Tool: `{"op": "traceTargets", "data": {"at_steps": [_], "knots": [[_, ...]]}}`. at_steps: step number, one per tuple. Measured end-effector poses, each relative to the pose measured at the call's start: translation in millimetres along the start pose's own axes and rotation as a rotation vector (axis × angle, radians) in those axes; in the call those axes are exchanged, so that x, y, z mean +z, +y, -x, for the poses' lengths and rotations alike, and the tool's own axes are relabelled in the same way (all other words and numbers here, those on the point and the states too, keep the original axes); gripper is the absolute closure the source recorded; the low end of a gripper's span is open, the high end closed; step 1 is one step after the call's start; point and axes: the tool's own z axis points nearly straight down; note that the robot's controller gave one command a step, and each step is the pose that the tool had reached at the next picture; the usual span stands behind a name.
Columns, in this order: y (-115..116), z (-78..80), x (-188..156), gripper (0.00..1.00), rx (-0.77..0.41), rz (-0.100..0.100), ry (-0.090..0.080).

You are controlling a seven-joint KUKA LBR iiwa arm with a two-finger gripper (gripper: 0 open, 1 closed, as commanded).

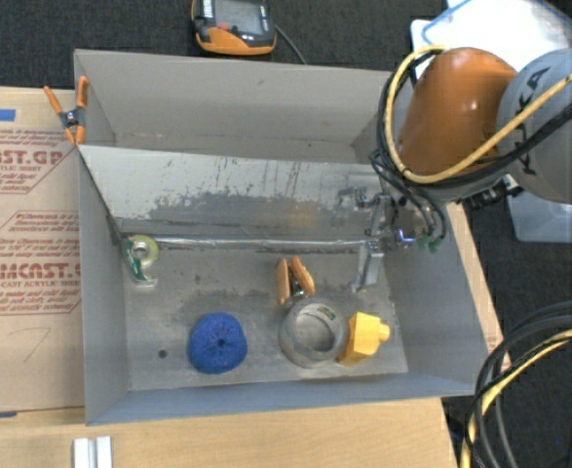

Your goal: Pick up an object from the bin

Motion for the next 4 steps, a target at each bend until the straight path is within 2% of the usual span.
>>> {"op": "traceTargets", "data": {"at_steps": [1, 2, 3, 4], "knots": [[0, 0.0, 0, 0.0, 0.0, 0.0, 0.0], [0, 0.4, 16, 0.0, 0.007, -0.001, -0.013], [13, -16.5, -50, 0.0, -0.152, -0.001, -0.005], [19, -7.5, 28, 0.0, -0.043, 0.001, -0.007]]}}
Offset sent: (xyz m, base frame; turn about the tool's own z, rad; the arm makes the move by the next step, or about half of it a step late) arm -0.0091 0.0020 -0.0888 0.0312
